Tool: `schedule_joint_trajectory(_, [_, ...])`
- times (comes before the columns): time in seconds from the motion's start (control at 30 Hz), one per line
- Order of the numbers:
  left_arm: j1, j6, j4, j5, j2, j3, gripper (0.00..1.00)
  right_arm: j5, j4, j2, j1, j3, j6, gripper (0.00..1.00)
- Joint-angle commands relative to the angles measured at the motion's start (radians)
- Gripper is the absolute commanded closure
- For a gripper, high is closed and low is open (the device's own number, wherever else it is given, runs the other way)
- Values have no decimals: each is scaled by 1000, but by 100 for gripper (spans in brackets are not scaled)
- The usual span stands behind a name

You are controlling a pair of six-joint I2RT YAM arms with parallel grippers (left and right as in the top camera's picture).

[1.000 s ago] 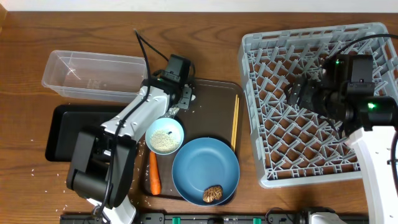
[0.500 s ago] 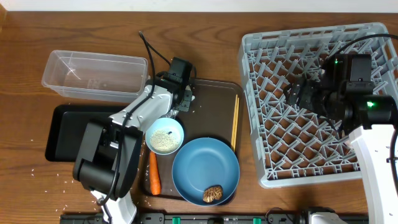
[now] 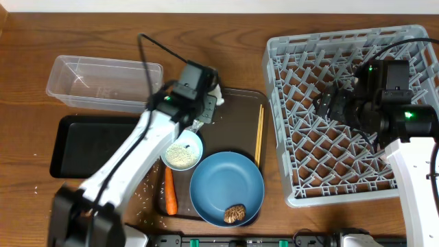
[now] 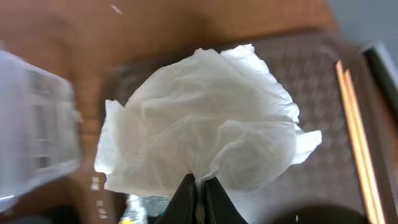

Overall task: Sort waste into correct bins and load items into the dishwasher rack
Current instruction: 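Grasp the crumpled white tissue with the left gripper, drop into clear bin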

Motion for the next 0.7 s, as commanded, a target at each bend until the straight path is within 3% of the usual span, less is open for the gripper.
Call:
schedule_joint_trajectory(0.0, [19, 26, -10, -64, -24, 9, 94, 9, 6, 2, 8, 9, 13, 13])
schedule_joint_trajectory(0.17, [87, -13, -21, -372, -29, 9, 94, 10, 3, 2, 8, 9, 12, 12])
schedule_joint_trajectory(0.5, [362, -13, 97, -175, 47, 9, 93, 9, 8, 3, 15, 9, 13, 12])
schedule_joint_trajectory(0.53, [376, -13, 95, -157, 51, 9, 83, 9, 4, 3, 15, 9, 13, 12])
schedule_joint_trajectory(0.57, [386, -13, 93, -125, 55, 9, 57, 9, 2, 3, 15, 8, 13, 12])
schedule_joint_trajectory(0.6, [392, -13, 88, -90, 55, 9, 39, 9, 1, 3, 15, 8, 13, 12])
schedule_joint_trajectory(0.67, [391, -13, 72, -42, 49, 9, 27, 9, 3, 3, 15, 6, 13, 12])
